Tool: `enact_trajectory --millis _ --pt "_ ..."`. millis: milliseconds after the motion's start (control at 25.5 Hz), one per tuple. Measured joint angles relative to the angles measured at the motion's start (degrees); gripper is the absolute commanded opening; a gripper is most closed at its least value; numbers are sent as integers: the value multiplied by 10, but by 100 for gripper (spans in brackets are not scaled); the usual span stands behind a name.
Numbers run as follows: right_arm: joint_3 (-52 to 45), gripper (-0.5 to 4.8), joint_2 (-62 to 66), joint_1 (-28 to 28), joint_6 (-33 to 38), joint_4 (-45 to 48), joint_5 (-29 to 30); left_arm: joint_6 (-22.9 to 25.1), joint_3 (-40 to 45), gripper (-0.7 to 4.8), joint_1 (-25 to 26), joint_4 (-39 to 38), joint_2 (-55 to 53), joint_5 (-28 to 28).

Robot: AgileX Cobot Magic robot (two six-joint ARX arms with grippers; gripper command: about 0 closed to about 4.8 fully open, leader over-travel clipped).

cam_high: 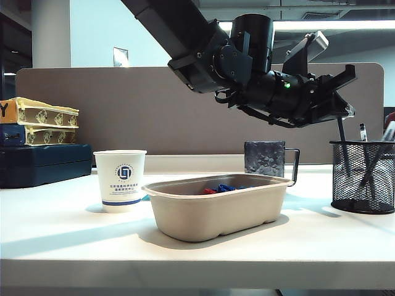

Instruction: Pick up one pen and put it in the pen container.

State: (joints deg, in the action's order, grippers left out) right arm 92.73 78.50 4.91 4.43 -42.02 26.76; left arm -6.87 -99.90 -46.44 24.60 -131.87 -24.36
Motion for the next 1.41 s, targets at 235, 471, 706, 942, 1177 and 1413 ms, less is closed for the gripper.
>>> enact_trajectory --millis 235,471,706,942,1177,1413 --pt "0 -6 -2 0 0 -1 0 0 0 70 0 0 0 0" --pt "0 -6 -4 0 0 -1 0 0 0 99 0 0 0 0" --pt "0 -6 -4 0 0 -1 0 0 0 99 0 0 0 0" --pt "0 -6 -4 0 0 -1 0 0 -22 99 0 -1 0 -10" --pt "0 -6 -4 0 0 -1 0 0 -54 98 0 -1 19 -22" --pt "0 -6 -4 0 0 -1 -1 3 -75 98 5 -38 47 -24"
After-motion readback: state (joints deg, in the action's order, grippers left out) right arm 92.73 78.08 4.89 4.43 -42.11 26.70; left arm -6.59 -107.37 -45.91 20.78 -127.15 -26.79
